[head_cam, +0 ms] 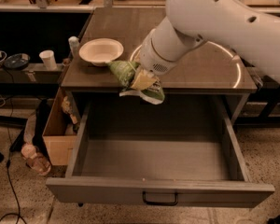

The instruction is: Pick green jalapeno chip bag from top drawer and place on counter

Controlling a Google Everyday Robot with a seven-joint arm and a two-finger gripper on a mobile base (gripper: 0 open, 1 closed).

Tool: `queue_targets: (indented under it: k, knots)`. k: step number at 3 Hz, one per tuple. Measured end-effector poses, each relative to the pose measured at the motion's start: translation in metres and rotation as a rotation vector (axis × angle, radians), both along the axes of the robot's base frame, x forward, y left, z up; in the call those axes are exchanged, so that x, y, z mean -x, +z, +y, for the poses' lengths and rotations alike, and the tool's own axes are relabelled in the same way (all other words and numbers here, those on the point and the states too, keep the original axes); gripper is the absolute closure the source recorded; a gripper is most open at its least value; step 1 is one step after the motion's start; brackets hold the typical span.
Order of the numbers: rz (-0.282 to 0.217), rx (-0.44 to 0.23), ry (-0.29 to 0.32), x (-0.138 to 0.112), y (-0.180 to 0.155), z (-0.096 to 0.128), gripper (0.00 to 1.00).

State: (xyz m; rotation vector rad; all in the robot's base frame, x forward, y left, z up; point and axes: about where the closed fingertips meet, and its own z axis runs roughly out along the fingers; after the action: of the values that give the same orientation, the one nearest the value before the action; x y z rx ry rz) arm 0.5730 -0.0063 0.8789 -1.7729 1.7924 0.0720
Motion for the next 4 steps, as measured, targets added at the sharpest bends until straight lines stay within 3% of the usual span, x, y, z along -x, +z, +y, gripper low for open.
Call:
queue_targets:
  k: [1, 2, 3, 4]
  knots:
    - [-0.034, 0.01, -0.013, -0.034, 0.007, -0.006, 1.0]
    - [-0.028, 0.011, -0.019, -0.1, -0.01, 0.001, 1.0]
    - [-0.028, 0.011, -0.019, -0.1, -0.01, 0.001, 1.0]
    - [-0.028, 0.011, -0.019, -0.1, -0.01, 0.001, 0.82]
